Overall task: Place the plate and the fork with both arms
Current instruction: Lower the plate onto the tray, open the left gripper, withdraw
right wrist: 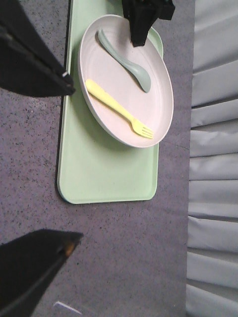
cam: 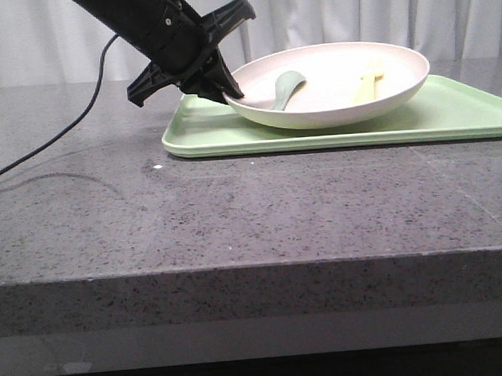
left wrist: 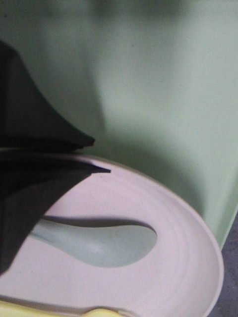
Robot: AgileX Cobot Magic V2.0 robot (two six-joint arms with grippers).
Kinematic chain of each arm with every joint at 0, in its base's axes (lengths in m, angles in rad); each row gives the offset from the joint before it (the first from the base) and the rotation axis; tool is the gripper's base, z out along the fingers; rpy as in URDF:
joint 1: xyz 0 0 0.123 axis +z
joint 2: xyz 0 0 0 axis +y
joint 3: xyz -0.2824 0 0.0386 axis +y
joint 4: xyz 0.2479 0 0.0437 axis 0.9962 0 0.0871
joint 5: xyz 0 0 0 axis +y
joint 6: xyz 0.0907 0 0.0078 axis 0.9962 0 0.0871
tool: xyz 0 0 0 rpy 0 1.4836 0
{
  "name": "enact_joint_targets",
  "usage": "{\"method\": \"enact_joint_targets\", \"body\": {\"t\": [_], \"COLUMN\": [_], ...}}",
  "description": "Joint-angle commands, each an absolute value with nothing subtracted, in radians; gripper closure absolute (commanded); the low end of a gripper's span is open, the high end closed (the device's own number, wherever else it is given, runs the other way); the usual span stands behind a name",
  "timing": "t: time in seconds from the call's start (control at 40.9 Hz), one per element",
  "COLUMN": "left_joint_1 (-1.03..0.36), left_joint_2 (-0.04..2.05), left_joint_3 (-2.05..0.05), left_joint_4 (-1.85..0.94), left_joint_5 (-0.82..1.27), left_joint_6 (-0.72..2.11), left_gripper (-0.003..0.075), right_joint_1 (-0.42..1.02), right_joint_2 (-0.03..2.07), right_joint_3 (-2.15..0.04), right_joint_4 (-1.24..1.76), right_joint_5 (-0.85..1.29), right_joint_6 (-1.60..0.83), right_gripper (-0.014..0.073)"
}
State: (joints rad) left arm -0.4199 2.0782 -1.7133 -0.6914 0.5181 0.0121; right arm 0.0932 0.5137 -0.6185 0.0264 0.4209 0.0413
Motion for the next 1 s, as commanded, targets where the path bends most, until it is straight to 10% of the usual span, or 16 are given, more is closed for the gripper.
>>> {"method": "enact_joint_targets", "body": {"t": [0.0, 0.661, 0.857, 0.979], "left_joint_1": [-0.43, -0.389, -0.357, -0.348], "left_joint_2": [2.012, 1.949, 1.833, 1.774], "left_joint_3": [-1.752, -1.756, -1.756, -1.756], "left_joint_4": [-0.722, -0.693, -0.61, -0.502], "left_joint_5": [0.47, 0.543, 0.616, 0.647], "left_joint_6": [-0.007, 0.026, 0.166, 0.166], "left_gripper": [0.0724, 0.0323, 0.0368, 0.0547], "right_joint_1": [0.097, 0.097, 0.097, 0.097], "right_joint_2": [0.525, 0.525, 0.525, 0.525], "right_joint_3": [-0.654, -0.654, -0.654, -0.654], "right_joint_4": [0.026, 0.026, 0.026, 0.026], "right_joint_5": [0.341, 0.34, 0.341, 0.341], "right_joint_6": [0.036, 0.036, 0.036, 0.036], "right_gripper": [0.0015, 0.0015, 0.0015, 0.0015]}}
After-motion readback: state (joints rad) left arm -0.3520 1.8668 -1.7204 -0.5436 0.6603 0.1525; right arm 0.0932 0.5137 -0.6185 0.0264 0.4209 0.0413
